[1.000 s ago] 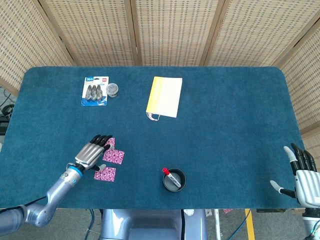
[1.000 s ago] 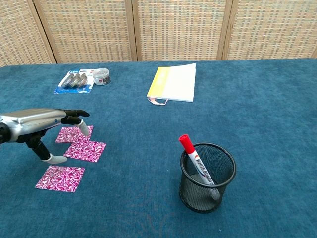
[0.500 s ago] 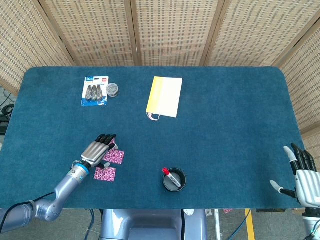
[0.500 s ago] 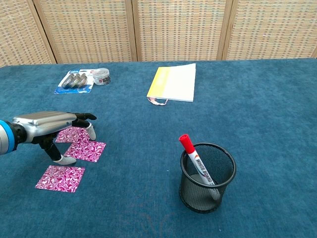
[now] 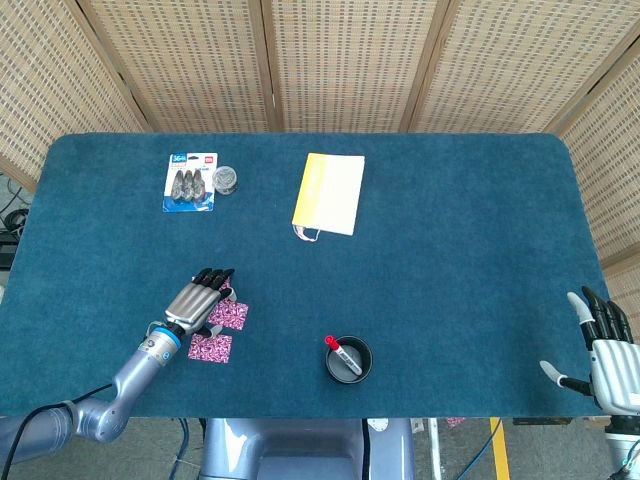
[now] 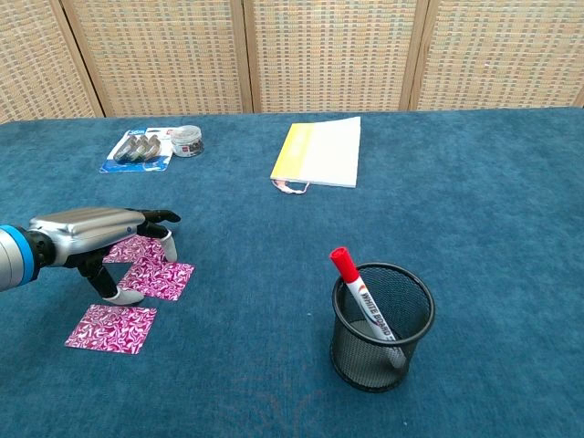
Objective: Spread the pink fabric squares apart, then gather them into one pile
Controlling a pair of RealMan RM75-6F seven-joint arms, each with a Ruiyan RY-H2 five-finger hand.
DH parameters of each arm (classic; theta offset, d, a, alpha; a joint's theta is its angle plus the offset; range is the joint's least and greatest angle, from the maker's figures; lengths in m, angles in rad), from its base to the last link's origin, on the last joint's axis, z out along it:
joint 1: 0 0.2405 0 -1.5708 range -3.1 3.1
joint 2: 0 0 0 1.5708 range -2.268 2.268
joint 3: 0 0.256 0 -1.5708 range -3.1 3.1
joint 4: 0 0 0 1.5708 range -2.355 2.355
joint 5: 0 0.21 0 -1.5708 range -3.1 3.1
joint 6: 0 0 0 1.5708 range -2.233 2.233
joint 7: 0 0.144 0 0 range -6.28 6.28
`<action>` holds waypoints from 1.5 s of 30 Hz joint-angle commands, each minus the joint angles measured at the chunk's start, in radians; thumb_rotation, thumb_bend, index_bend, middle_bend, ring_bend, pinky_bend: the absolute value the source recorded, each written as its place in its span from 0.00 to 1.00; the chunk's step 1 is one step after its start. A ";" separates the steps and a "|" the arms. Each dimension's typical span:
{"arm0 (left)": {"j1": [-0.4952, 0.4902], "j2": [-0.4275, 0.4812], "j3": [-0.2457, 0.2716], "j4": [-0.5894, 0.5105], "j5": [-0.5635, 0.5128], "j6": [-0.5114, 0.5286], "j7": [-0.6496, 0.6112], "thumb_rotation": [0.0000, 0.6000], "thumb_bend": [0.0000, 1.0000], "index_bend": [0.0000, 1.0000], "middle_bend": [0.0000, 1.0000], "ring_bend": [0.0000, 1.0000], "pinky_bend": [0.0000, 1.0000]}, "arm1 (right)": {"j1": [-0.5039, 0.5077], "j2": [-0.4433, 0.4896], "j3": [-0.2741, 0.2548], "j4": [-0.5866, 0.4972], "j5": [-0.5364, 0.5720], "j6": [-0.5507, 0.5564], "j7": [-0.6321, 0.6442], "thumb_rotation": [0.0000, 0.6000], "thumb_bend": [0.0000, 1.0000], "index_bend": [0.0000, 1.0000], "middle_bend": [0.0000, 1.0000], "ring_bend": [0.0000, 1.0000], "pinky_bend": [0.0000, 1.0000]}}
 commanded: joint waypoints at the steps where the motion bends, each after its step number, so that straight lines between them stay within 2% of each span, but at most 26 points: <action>1: 0.003 -0.002 0.002 0.002 0.006 0.009 0.000 1.00 0.34 0.56 0.00 0.00 0.00 | 0.000 0.000 0.000 0.000 0.000 -0.001 0.000 1.00 0.18 0.00 0.00 0.00 0.00; 20: 0.003 0.038 -0.010 -0.050 -0.028 0.027 0.021 1.00 0.33 0.57 0.00 0.00 0.00 | 0.001 0.002 -0.001 -0.003 0.002 -0.003 -0.001 1.00 0.18 0.00 0.00 0.00 0.00; 28: 0.008 0.096 -0.006 -0.131 -0.086 0.045 0.073 1.00 0.32 0.56 0.00 0.00 0.00 | 0.002 0.004 -0.001 -0.004 0.003 -0.007 -0.001 1.00 0.18 0.00 0.00 0.00 0.00; 37: 0.049 0.152 0.029 -0.237 -0.131 0.111 0.121 1.00 0.32 0.56 0.00 0.00 0.00 | 0.002 0.004 -0.002 -0.004 0.001 -0.006 0.000 1.00 0.18 0.00 0.00 0.00 0.00; 45: 0.069 0.159 0.068 -0.290 -0.133 0.139 0.162 1.00 0.31 0.56 0.00 0.00 0.00 | 0.001 0.003 -0.002 -0.005 0.002 -0.005 -0.003 1.00 0.18 0.00 0.00 0.00 0.00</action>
